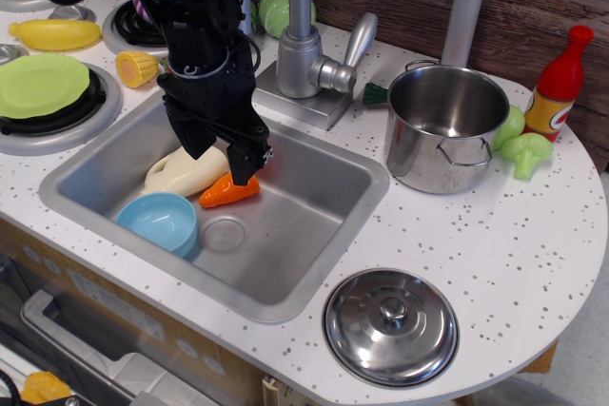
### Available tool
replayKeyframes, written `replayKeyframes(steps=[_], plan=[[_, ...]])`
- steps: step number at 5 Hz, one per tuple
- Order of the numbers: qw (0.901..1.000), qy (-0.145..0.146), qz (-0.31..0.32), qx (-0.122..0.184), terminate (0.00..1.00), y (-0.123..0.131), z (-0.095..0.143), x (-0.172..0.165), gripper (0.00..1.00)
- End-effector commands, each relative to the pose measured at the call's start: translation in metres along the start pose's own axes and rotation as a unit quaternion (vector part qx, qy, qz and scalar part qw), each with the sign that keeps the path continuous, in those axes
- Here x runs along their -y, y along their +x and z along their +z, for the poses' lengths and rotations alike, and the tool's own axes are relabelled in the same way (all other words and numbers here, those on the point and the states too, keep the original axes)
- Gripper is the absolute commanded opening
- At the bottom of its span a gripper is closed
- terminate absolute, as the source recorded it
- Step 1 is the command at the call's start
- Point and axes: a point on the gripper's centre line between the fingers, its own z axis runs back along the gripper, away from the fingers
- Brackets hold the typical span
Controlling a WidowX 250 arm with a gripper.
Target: Put lid on pot or pan
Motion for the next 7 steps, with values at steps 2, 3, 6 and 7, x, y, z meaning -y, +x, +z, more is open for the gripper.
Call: replayKeyframes(steps=[2,3,6,7], plan=[[0.9999,0.008,0.012,-0.004,0.0,0.005,0.022,0.014,1.0],[0.9987,0.034,0.037,-0.012,0.0,0.005,0.05,0.039,1.0],[0.9913,0.037,0.126,-0.004,0.0,-0.011,0.043,0.14,1.0],[0.9921,0.036,0.12,-0.004,0.0,-0.015,0.036,0.152,1.0]])
